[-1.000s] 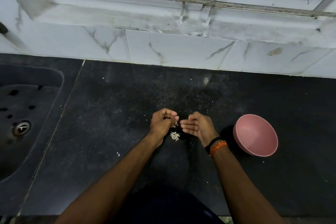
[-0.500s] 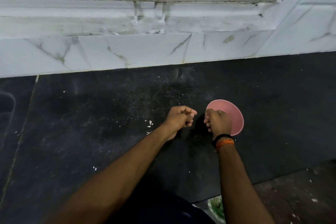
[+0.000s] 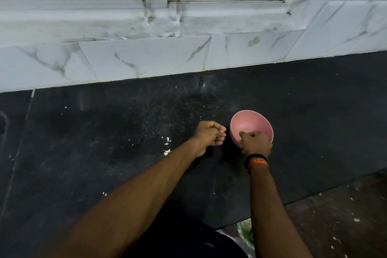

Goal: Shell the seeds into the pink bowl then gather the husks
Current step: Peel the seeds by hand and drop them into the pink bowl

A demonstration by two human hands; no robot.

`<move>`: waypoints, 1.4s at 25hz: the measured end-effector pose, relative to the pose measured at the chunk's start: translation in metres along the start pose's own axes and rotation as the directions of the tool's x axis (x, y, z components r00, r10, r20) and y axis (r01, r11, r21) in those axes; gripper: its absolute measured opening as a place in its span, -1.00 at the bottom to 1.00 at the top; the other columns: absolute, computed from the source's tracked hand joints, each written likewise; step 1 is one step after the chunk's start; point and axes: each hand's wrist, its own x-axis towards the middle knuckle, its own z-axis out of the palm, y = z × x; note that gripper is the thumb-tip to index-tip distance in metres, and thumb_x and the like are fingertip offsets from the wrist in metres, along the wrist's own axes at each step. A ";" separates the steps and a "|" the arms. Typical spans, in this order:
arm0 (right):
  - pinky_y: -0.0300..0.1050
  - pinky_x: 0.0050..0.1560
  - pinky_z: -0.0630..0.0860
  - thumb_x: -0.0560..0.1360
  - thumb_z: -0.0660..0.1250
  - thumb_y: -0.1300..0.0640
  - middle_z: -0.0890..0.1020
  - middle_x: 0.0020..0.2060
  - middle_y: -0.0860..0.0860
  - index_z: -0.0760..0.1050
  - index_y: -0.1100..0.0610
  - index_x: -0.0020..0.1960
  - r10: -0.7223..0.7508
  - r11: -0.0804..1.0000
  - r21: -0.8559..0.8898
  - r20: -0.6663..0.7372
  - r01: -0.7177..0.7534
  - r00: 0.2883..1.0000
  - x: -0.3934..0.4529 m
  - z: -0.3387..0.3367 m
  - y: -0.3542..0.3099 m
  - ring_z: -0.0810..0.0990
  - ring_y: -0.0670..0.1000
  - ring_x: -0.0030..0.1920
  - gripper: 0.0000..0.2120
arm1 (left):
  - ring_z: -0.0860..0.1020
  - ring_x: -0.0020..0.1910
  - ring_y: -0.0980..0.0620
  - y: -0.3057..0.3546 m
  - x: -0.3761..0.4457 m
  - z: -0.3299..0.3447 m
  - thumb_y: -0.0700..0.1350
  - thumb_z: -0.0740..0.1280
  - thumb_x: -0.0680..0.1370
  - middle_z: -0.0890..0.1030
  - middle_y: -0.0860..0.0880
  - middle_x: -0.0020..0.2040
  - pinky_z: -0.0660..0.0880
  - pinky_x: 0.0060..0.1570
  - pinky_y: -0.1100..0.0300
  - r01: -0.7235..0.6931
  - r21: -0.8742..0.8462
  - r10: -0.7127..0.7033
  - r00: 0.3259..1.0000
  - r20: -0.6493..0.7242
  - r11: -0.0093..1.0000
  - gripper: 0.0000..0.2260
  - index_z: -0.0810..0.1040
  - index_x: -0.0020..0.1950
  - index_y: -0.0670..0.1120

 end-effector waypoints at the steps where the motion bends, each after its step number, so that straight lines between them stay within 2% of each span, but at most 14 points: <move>1: 0.21 0.13 0.63 0.49 0.44 0.07 0.69 -0.31 0.06 0.57 0.07 -0.32 0.015 1.000 0.015 -0.003 -0.015 1.000 0.002 0.001 0.001 0.68 0.17 -0.14 -0.78 | 0.62 -0.25 0.08 -0.001 0.000 -0.003 -0.36 0.29 0.59 0.68 -0.12 -0.15 0.63 -0.19 0.20 0.005 -0.003 -0.005 1.000 -0.009 1.000 -0.84 0.64 0.02 -0.20; 4: 0.14 0.18 0.61 0.50 0.45 0.06 0.70 -0.23 0.09 0.59 0.09 -0.26 0.015 1.000 0.021 -0.045 -0.014 0.999 0.004 0.000 -0.001 0.67 0.17 -0.07 -0.81 | 0.60 -0.29 0.10 -0.002 -0.001 -0.013 -0.35 0.31 0.57 0.67 -0.09 -0.19 0.60 -0.21 0.21 0.005 -0.018 -0.006 1.000 -0.030 1.000 -0.86 0.64 0.00 -0.18; 7: 0.00 0.09 0.55 0.52 0.40 0.10 0.68 -0.24 0.11 0.58 0.15 -0.25 -0.055 0.998 0.022 -0.079 0.057 0.995 -0.001 0.002 -0.010 0.61 0.13 -0.11 -0.80 | 0.59 -0.29 0.11 -0.002 -0.003 -0.029 -0.33 0.37 0.54 0.66 -0.06 -0.21 0.59 -0.20 0.22 -0.013 -0.032 0.011 0.998 -0.064 0.999 -0.89 0.65 -0.01 -0.18; 10: 0.00 0.02 0.54 0.54 0.39 0.04 0.67 -0.33 0.02 0.61 0.09 -0.24 -0.249 0.967 -0.029 0.088 0.253 0.964 -0.015 0.017 -0.025 0.62 0.07 -0.19 -0.78 | 0.59 -0.26 0.12 -0.004 -0.007 -0.053 -0.31 0.39 0.55 0.67 -0.05 -0.18 0.60 -0.17 0.22 -0.039 -0.072 0.030 0.992 -0.120 0.997 -0.91 0.66 0.01 -0.19; 13: -0.07 -0.08 0.56 0.55 0.42 0.00 0.68 -0.39 -0.04 0.62 0.04 -0.22 -0.358 0.905 -0.077 0.394 0.418 0.847 -0.037 0.045 -0.039 0.66 -0.04 -0.27 -0.80 | 0.58 -0.27 0.11 -0.014 -0.013 -0.088 -0.32 0.41 0.54 0.66 -0.04 -0.21 0.58 -0.22 0.24 -0.064 -0.121 0.035 0.972 -0.231 0.991 -0.93 0.66 -0.02 -0.20; 16: -0.02 -0.11 0.67 0.51 0.47 0.04 0.68 -0.41 -0.04 0.61 0.04 -0.23 -0.312 0.852 -0.140 0.638 0.505 0.704 -0.058 0.079 -0.044 0.65 -0.09 -0.37 -0.83 | 0.57 -0.31 0.11 -0.031 -0.022 -0.121 -0.34 0.44 0.49 0.66 -0.03 -0.26 0.56 -0.26 0.25 -0.075 -0.168 0.007 0.928 -0.373 0.983 -0.92 0.65 -0.05 -0.21; 19: 0.03 -0.04 0.68 0.45 0.49 0.12 0.67 -0.40 -0.05 0.60 0.00 -0.29 -0.267 0.765 -0.187 0.778 0.616 0.568 -0.074 0.104 -0.043 0.67 -0.05 -0.30 -0.84 | 0.61 -0.33 0.17 -0.047 -0.032 -0.144 -0.36 0.48 0.44 0.69 0.02 -0.30 0.56 -0.24 0.24 -0.066 -0.181 -0.021 0.897 -0.442 0.981 -0.85 0.63 -0.06 -0.17; 21: 0.02 0.01 0.66 0.43 0.45 0.19 0.67 -0.37 -0.08 0.60 -0.02 -0.30 -0.295 0.707 -0.188 0.798 0.682 0.525 -0.081 0.113 -0.043 0.68 -0.02 -0.22 -0.83 | 0.65 -0.28 0.14 -0.055 -0.038 -0.153 -0.37 0.49 0.39 0.71 -0.01 -0.27 0.54 -0.21 0.20 -0.063 -0.186 -0.032 0.882 -0.470 0.981 -0.81 0.64 -0.09 -0.14; 24: -0.14 0.03 0.58 0.45 0.35 0.26 0.71 -0.20 -0.07 0.66 -0.02 -0.19 -0.347 0.662 -0.191 0.779 0.725 0.522 -0.082 0.119 -0.043 0.67 -0.02 -0.08 -0.79 | 0.64 -0.25 0.09 -0.063 -0.040 -0.156 -0.39 0.48 0.37 0.70 -0.05 -0.25 0.53 -0.22 0.19 -0.065 -0.189 -0.036 0.874 -0.485 0.980 -0.79 0.64 -0.10 -0.14; 28: -0.25 -0.02 0.49 0.50 0.37 0.23 0.72 -0.10 -0.05 0.70 0.02 -0.06 -0.382 0.609 -0.202 0.773 0.767 0.506 -0.082 0.123 -0.042 0.66 -0.05 -0.05 -0.82 | 0.67 -0.14 0.03 -0.069 -0.037 -0.152 -0.39 0.43 0.43 0.71 -0.10 -0.16 0.63 -0.11 0.15 -0.074 -0.140 -0.001 0.879 -0.476 0.987 -0.82 0.65 -0.07 -0.14; 30: -0.25 -0.05 0.47 0.49 0.41 0.20 0.70 -0.12 -0.06 0.69 0.01 -0.07 -0.377 0.573 -0.217 0.787 0.790 0.489 -0.082 0.127 -0.037 0.65 -0.04 -0.05 -0.87 | 0.68 -0.09 0.01 -0.072 -0.034 -0.152 -0.40 0.37 0.47 0.71 -0.13 -0.12 0.65 -0.04 0.10 -0.080 -0.113 0.016 0.880 -0.475 0.990 -0.81 0.66 -0.07 -0.13; 32: -0.22 -0.09 0.44 0.48 0.43 0.19 0.66 -0.16 -0.08 0.65 -0.02 -0.13 -0.376 0.564 -0.232 0.782 0.793 0.496 -0.082 0.130 -0.033 0.63 -0.03 -0.07 -0.88 | 0.68 -0.10 0.01 -0.075 -0.034 -0.152 -0.41 0.32 0.49 0.71 -0.14 -0.11 0.65 -0.06 0.11 -0.073 -0.098 0.018 0.881 -0.472 0.993 -0.78 0.65 -0.07 -0.13; 35: -0.21 -0.12 0.38 0.47 0.39 0.20 0.62 -0.10 -0.03 0.61 -0.02 -0.17 -0.395 0.526 -0.242 0.780 0.815 0.486 -0.082 0.132 -0.032 0.61 0.01 -0.05 -0.87 | 0.67 -0.13 0.03 -0.079 -0.035 -0.153 -0.43 0.29 0.50 0.71 -0.12 -0.13 0.64 -0.08 0.13 -0.073 -0.096 0.019 0.880 -0.474 0.993 -0.76 0.65 -0.06 -0.13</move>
